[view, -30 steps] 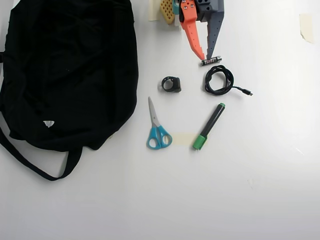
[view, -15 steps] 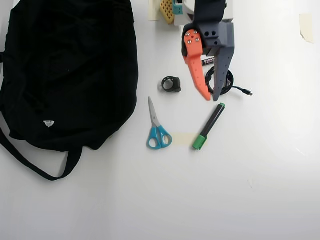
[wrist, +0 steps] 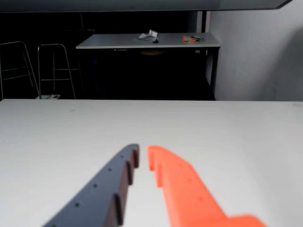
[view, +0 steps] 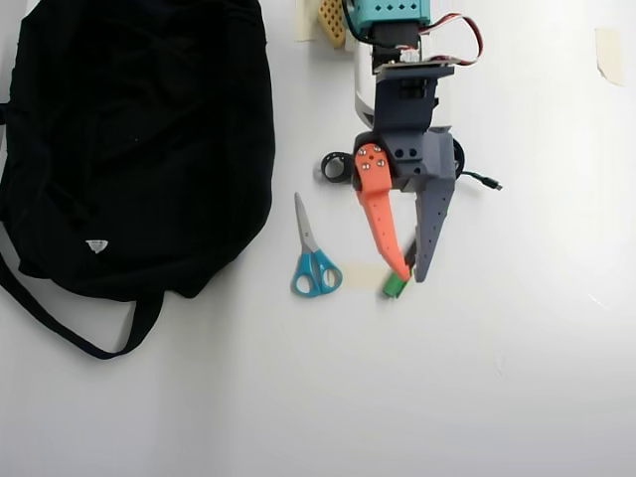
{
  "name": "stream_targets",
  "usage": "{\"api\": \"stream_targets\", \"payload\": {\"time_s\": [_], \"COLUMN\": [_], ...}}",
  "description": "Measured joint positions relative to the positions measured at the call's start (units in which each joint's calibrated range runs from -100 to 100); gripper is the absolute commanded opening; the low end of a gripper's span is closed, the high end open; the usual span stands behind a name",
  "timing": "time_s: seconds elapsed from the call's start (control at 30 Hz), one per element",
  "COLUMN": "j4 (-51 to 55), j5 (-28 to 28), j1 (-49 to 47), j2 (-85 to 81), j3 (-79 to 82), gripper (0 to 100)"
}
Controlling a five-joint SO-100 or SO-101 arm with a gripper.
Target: Put the green marker into the black bag
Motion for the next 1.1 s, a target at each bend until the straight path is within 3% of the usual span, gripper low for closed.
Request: {"api": "stream_targets", "payload": {"time_s": [0.43, 1.1], "j4": [4.8, 42.2], "j5": [0.0, -0.2], "j1": [0.4, -1.6], "j2": [1.7, -6.1], "j3": [-5.6, -3.9], "gripper": [2, 2]}}
